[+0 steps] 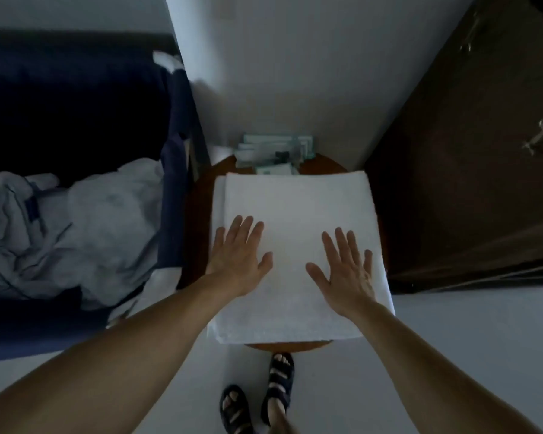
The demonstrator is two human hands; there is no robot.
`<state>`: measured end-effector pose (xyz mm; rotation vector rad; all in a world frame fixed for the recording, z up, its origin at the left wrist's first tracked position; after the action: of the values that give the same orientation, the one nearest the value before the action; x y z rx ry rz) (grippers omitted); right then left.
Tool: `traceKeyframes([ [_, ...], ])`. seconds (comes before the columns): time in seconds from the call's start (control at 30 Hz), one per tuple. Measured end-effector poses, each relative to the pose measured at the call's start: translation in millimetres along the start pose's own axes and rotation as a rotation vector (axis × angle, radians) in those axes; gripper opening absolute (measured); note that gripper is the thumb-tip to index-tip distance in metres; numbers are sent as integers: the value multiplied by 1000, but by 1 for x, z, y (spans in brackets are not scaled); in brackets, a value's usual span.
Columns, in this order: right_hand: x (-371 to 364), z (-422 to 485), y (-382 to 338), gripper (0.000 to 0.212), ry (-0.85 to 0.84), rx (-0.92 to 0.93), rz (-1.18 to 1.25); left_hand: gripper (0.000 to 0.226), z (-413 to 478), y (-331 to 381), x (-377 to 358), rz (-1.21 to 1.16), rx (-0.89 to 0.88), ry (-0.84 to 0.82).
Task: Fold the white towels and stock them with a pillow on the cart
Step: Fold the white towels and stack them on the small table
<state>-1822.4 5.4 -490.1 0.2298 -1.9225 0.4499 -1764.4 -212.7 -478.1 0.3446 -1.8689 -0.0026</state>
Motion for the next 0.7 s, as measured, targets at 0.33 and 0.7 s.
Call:
traceKeyframes([
  [0.33,101,55,-139,93,90,314,56,69,-32,-121,150,-95,293,243],
  [0.7,101,121,-369,74,52,610,128,66,-61,-354,163,-196,568,285],
])
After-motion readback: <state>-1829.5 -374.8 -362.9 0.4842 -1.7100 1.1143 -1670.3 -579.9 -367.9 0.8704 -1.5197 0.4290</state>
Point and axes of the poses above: each hand's wrist, its own z-axis towards the middle knuckle, its own x-axis out of the back of the hand, y = z × x, the point moved 4 cm from there along z, towards the middle knuckle, and after that the axes turned 1 degree about -x, right-handed, at the moved point
